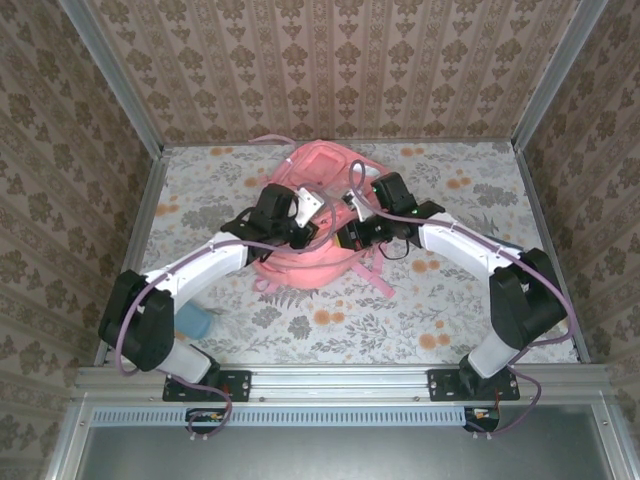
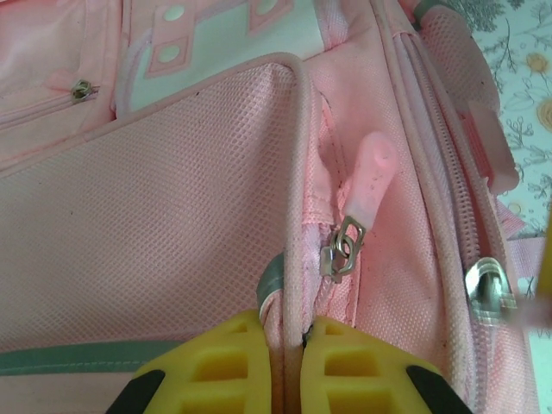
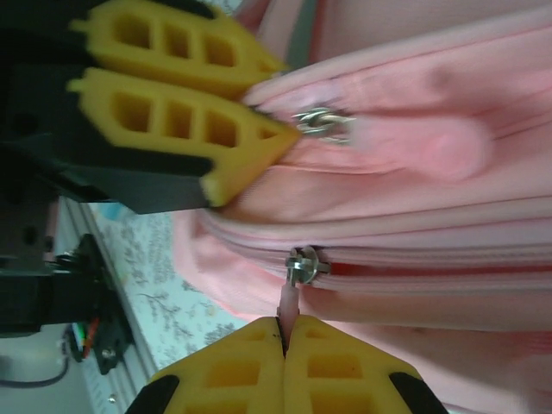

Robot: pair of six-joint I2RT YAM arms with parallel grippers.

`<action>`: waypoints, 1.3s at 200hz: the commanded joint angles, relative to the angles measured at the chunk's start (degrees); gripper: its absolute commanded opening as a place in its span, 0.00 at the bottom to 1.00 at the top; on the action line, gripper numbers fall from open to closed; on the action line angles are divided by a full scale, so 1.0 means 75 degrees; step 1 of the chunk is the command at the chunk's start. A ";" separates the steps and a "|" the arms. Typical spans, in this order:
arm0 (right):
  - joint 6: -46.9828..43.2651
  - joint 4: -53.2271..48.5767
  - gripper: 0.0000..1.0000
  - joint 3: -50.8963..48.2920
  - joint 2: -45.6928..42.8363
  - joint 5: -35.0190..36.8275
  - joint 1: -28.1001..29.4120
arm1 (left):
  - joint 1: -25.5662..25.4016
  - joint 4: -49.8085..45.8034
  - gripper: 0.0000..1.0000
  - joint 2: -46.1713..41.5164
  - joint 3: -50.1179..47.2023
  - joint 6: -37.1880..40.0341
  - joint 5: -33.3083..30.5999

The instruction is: Pack the student bag

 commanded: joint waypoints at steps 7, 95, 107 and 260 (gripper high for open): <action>0.0905 0.1372 0.00 -0.0406 -0.0104 -0.1125 0.0590 | -0.0153 0.1420 0.00 0.0255 0.0495 -0.0995 0.0133; 0.2931 0.1921 0.59 -0.1789 -0.2124 0.1361 -0.0206 | -0.0063 0.1524 0.00 0.0092 0.0366 -0.1044 0.0543; 0.3443 0.1770 0.65 -0.1763 -0.2296 0.1768 -0.0299 | -0.0063 0.1565 0.00 0.0041 0.0336 -0.1041 0.0651; 0.8020 0.4145 0.37 -0.1242 -0.0119 0.1426 -0.0310 | -0.0063 0.1606 0.00 0.0038 0.0335 -0.1286 0.0966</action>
